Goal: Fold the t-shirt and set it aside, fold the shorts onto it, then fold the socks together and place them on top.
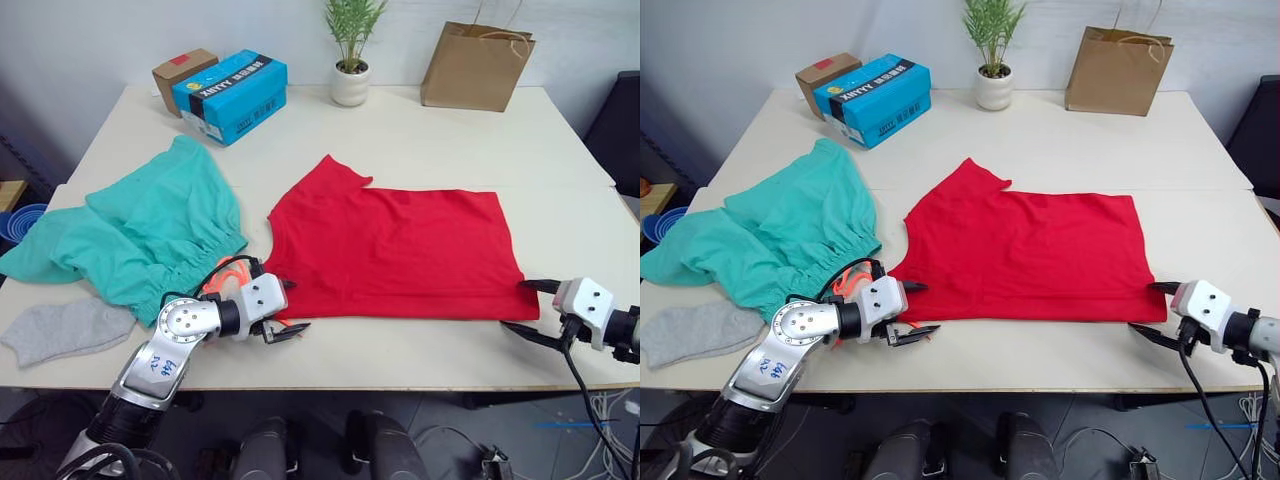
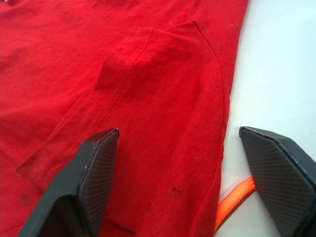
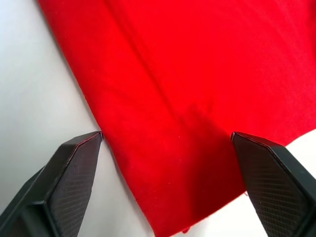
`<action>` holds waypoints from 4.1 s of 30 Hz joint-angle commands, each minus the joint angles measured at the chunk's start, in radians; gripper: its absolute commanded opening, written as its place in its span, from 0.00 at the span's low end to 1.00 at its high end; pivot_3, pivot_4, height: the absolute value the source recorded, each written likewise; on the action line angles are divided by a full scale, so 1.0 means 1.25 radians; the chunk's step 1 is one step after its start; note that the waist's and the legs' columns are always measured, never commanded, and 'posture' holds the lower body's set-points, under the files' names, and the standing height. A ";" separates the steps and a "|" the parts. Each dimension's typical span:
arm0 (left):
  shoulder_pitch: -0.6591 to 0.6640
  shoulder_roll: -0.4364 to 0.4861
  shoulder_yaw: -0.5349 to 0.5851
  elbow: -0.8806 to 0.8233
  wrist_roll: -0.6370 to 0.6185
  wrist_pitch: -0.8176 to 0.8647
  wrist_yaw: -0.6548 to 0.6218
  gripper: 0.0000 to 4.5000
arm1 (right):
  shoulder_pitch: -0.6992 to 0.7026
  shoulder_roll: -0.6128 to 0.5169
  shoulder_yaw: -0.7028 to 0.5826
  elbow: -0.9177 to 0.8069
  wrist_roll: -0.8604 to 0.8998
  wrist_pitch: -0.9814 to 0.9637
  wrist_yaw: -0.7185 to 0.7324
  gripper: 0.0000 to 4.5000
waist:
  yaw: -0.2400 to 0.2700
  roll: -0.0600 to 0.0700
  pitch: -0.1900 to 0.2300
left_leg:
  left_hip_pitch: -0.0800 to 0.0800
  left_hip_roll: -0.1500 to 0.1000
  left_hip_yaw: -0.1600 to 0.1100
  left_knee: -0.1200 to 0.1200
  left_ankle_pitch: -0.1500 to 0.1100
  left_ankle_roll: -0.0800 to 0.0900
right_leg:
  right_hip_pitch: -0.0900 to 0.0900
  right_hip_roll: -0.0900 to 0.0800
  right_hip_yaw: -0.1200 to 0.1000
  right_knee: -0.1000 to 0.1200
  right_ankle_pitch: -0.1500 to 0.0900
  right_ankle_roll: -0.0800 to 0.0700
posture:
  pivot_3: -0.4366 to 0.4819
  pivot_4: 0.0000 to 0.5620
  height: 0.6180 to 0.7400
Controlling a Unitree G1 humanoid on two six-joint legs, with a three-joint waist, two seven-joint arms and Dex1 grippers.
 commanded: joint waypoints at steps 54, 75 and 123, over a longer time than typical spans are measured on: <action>0.291 0.216 0.139 -0.255 -0.199 0.032 -0.182 0.01 | 0.376 -0.019 -0.120 -0.318 0.105 0.137 0.084 0.00 | 0.001 0.003 0.000 | -0.001 0.002 -0.001 -0.004 -0.004 0.001 | -0.003 0.001 -0.002 -0.001 -0.004 -0.004 | 0.48 0.27 1.00; 0.163 0.416 0.394 -0.152 -0.570 0.348 -0.360 0.54 | 0.446 -0.219 -0.374 -0.507 0.319 0.755 0.234 1.00 | 0.002 0.007 0.002 | -0.004 0.002 -0.003 -0.004 -0.004 0.001 | -0.005 0.001 -0.003 -0.001 -0.005 -0.005 | 0.48 0.27 1.00; -0.807 -0.163 0.134 1.198 -0.004 0.024 0.003 0.66 | -0.727 0.186 0.035 0.565 -0.139 0.425 -0.192 0.70 | -0.030 0.004 0.005 | -0.015 -0.004 0.003 0.002 0.012 0.002 | -0.019 0.002 0.001 0.017 -0.002 0.000 | 0.48 0.27 1.00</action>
